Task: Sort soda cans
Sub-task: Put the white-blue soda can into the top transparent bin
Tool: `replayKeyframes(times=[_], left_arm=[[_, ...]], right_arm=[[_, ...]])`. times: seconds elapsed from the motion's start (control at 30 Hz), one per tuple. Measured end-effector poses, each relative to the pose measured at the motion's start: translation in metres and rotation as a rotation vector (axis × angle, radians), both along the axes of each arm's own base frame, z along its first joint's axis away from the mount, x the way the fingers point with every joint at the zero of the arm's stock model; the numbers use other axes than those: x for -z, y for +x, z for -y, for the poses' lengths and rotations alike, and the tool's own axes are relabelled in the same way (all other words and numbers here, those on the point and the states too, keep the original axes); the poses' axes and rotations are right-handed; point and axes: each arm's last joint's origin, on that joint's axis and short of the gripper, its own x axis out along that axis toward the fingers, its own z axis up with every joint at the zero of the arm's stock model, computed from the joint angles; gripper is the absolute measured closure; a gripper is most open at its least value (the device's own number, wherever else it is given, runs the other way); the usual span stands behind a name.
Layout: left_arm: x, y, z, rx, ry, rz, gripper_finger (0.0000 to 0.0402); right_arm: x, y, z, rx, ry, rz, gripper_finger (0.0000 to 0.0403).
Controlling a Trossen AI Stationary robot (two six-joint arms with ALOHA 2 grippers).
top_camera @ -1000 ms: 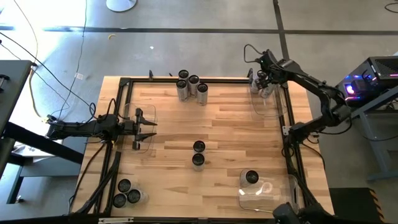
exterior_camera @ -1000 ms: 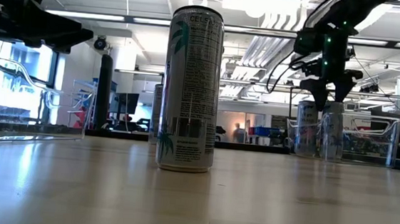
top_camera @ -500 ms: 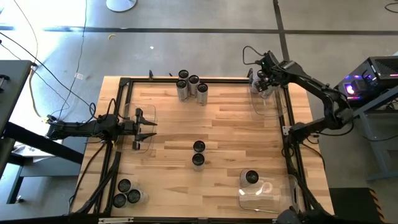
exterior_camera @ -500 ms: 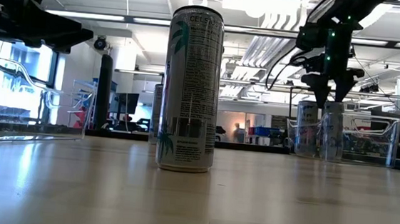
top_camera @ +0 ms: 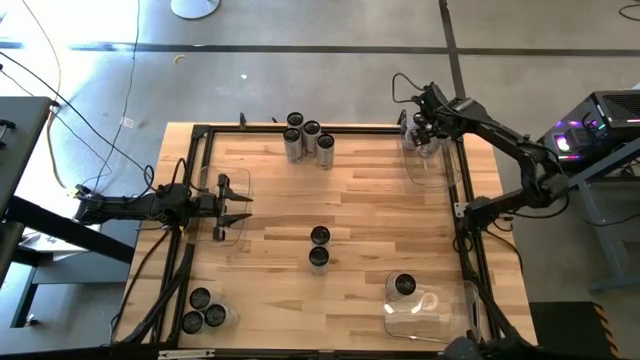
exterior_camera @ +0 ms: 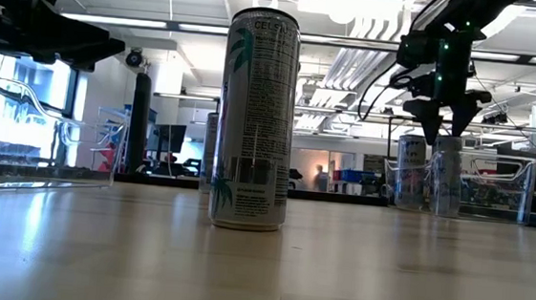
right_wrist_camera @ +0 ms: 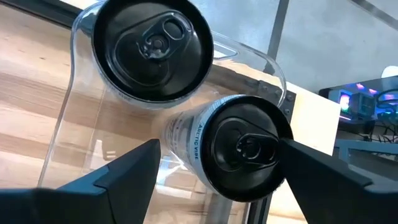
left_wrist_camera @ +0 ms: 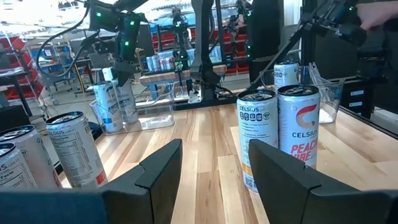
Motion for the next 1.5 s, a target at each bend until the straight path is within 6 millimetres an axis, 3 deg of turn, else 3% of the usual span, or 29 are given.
replayKeyframes(times=[1.17,1.5], left_arm=[[0.0,0.0,0.0,0.0,0.0,0.0,0.0223],[0.0,0.0,0.0,0.0,0.0,0.0,0.0222]], right_arm=[[-0.001,0.007,-0.012,-0.044,-0.034,-0.154,0.0082],[0.016,0.009,0.001,0.035,0.017,-0.168,0.0082]])
